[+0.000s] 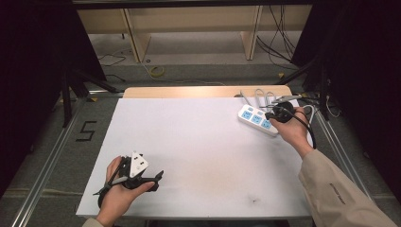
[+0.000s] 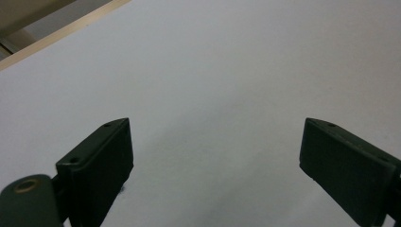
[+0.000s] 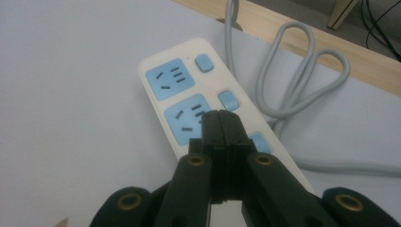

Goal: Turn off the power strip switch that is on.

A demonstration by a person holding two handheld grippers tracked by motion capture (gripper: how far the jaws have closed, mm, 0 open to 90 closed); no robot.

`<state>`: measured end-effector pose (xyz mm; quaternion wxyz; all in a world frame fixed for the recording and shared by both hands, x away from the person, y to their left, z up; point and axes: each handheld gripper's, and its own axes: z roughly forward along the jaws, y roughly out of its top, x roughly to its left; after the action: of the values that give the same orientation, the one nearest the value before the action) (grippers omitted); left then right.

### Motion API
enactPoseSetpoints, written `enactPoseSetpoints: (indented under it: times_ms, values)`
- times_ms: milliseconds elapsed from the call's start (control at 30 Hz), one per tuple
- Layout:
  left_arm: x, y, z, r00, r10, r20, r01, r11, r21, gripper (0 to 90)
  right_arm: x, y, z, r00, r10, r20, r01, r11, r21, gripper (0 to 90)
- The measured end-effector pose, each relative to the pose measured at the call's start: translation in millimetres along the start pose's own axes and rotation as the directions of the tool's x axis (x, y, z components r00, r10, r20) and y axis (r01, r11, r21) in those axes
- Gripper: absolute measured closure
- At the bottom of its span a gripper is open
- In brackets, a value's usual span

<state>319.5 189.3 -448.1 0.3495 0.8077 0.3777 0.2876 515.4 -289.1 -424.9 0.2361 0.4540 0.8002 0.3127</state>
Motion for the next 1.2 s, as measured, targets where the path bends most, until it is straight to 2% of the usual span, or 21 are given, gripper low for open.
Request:
enactPoseSetpoints:
  times_ms: [533, 1200]
  values:
    - [-1.2, 0.8, -0.5, 1.0, 0.003, 0.005, -0.003, 1.0, -0.009, 11.0, -4.8, 8.5, 18.3, 0.9996, 0.027, 0.0, -0.027, 0.999, 0.022, 90.0]
    - [-1.0, 0.6, -1.1, 1.0, -0.005, 0.006, 0.005, 1.0, -0.007, 13.6, -6.0, 19.4, 38.2, 0.9997, 0.025, 0.002, -0.026, 0.998, 0.054, 90.0]
